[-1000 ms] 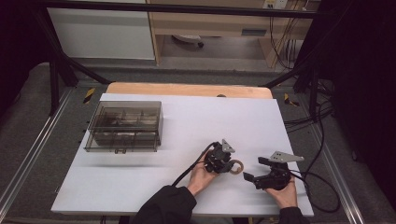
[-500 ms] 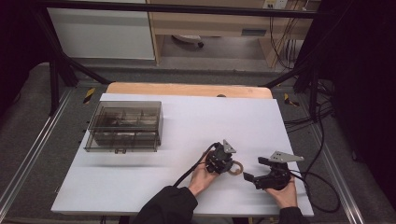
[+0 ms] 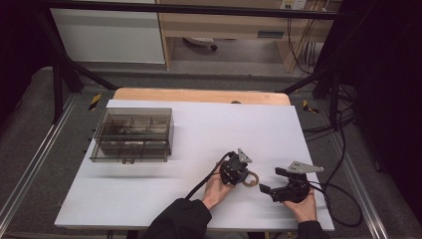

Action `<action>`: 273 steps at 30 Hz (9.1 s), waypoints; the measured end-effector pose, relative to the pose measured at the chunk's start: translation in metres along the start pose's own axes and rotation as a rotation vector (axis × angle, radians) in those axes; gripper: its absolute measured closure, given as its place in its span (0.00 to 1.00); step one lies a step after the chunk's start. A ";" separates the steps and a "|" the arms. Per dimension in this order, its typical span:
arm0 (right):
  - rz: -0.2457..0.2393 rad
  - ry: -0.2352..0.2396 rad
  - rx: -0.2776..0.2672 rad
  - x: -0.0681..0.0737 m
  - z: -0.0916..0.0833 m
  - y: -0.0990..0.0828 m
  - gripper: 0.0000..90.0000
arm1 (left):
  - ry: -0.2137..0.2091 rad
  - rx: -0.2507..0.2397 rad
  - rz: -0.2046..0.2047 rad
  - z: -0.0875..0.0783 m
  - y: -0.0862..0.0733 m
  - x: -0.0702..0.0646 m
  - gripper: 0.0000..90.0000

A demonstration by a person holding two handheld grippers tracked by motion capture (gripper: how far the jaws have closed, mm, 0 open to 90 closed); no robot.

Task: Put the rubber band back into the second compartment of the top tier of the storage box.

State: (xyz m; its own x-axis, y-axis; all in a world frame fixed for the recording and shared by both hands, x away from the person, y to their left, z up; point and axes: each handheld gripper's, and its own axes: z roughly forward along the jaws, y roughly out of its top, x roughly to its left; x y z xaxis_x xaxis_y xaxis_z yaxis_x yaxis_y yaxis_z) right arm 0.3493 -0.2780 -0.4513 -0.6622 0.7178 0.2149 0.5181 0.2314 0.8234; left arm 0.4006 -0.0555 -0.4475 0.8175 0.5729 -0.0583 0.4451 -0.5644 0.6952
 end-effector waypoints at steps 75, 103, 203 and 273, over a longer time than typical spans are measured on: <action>0.001 -0.007 0.002 0.000 0.000 0.000 0.01 | 0.026 -0.095 -0.056 -0.103 -0.023 0.043 0.97; -0.001 -0.010 0.004 0.000 0.000 0.000 0.01 | 0.049 -0.114 -0.066 -0.147 -0.041 0.060 0.97; 0.003 -0.016 0.004 0.000 0.000 0.000 0.01 | 0.336 -0.140 -0.346 -0.276 -0.130 0.201 0.96; 0.006 -0.013 -0.003 0.000 -0.001 0.000 0.01 | 0.367 -0.191 -0.217 -0.293 -0.156 0.161 0.07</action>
State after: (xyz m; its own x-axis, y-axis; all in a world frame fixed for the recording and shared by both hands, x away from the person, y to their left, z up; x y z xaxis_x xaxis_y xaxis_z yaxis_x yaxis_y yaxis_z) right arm 0.3493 -0.2789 -0.4505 -0.6519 0.7278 0.2129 0.5206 0.2254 0.8235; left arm 0.3563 0.2989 -0.3552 0.5140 0.8576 0.0165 0.4886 -0.3085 0.8162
